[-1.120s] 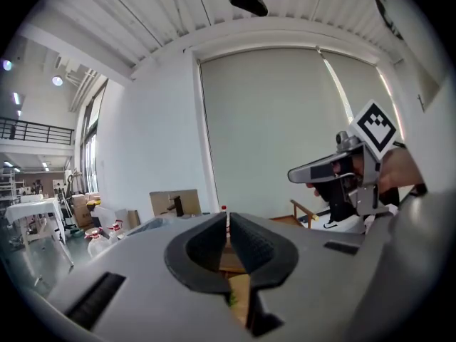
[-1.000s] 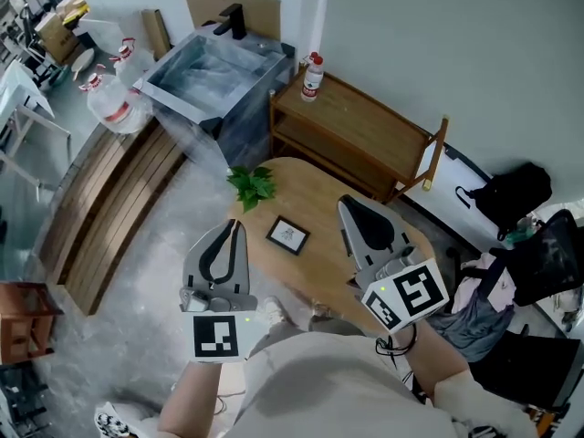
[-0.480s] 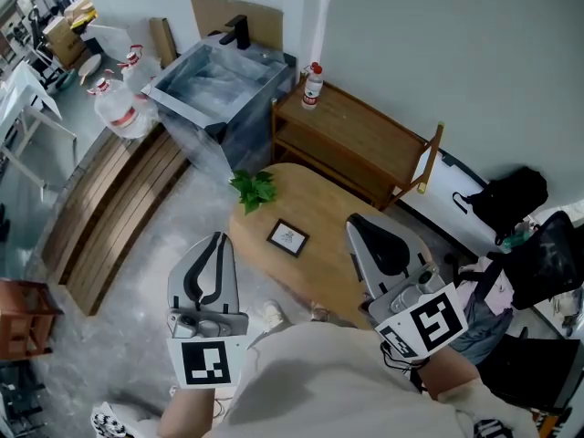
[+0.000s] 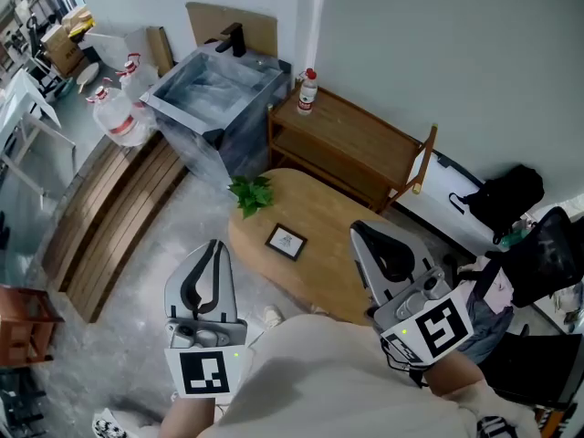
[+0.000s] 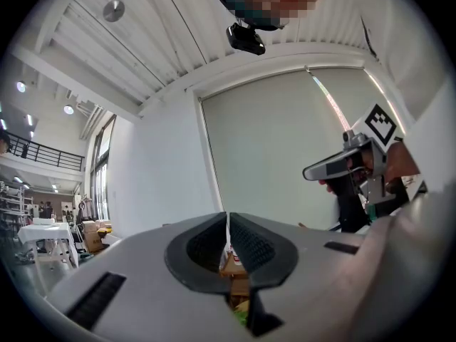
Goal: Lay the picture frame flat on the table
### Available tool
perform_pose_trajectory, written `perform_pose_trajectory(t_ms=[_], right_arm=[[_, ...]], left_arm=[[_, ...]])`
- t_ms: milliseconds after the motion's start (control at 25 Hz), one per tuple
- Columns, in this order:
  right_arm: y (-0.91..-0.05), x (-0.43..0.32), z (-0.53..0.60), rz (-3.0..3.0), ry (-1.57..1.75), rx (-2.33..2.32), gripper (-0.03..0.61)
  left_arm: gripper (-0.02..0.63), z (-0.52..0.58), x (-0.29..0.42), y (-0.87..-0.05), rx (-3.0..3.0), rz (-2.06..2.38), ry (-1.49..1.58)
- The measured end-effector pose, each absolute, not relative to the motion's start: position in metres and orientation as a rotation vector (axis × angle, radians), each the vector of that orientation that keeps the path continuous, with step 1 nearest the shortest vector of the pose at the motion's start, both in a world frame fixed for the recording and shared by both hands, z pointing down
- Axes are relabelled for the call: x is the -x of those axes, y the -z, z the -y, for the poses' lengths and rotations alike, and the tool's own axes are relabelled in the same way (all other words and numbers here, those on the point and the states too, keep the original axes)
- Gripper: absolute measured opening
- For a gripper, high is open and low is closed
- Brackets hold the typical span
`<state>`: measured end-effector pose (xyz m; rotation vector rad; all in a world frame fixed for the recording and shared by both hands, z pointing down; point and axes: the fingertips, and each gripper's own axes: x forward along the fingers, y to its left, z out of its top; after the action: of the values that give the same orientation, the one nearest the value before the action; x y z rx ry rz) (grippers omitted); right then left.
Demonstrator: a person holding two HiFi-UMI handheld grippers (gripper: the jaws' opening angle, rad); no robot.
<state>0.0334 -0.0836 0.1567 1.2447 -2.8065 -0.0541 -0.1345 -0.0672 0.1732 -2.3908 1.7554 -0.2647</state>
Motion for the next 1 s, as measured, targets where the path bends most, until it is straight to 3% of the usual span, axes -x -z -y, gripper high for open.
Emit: perform_pose_trajectory(t_ms=[1000], right_arm=[[-0.160, -0.033, 0.071, 2.800, 0.029, -1.229, -0.002]], left_arm=[[0.015, 0.057, 0.132, -0.173, 2.408, -1.771, 0.271]])
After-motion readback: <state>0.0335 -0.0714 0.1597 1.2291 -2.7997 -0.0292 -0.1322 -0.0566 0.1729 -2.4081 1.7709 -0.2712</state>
